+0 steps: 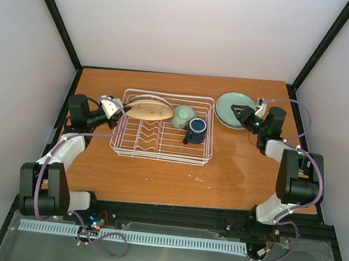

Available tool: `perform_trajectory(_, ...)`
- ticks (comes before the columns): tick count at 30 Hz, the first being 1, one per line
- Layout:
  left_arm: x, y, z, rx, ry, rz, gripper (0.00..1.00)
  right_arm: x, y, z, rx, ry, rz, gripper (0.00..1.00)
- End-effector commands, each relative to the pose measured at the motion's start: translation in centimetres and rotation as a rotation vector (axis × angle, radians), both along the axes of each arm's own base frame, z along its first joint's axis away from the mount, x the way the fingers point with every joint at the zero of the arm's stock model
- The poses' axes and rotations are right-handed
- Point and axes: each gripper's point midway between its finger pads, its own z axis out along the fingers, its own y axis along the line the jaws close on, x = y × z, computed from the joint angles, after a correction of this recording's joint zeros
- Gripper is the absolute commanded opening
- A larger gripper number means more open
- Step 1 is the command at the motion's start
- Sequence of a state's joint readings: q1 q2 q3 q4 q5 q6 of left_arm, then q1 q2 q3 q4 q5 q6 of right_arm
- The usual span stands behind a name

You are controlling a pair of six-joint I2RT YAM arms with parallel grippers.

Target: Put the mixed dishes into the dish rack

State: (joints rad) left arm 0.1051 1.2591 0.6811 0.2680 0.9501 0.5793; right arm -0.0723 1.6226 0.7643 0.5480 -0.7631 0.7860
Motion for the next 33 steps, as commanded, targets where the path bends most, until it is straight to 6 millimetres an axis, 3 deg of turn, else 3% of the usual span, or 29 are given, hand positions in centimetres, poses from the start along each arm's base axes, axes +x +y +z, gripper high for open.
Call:
perform_trajectory(1, 0.9, -0.2, 4.4, 0.030, -0.229, -0.056, 0.01, -0.2, -0.3, 0.8, -0.020, -0.048, -0.009, 0.44)
perform_trajectory(17, 2.7, 0.2, 2.7, 0.084, -0.242, -0.037, 0.01, -0.1, -0.5, 0.6, -0.027, -0.043, -0.018, 0.44)
perform_trajectory(33, 3.0, 0.2, -2.7, 0.096, -0.095, -0.064, 0.01, 0.1, -0.5, -0.1, -0.012, -0.026, -0.022, 0.44)
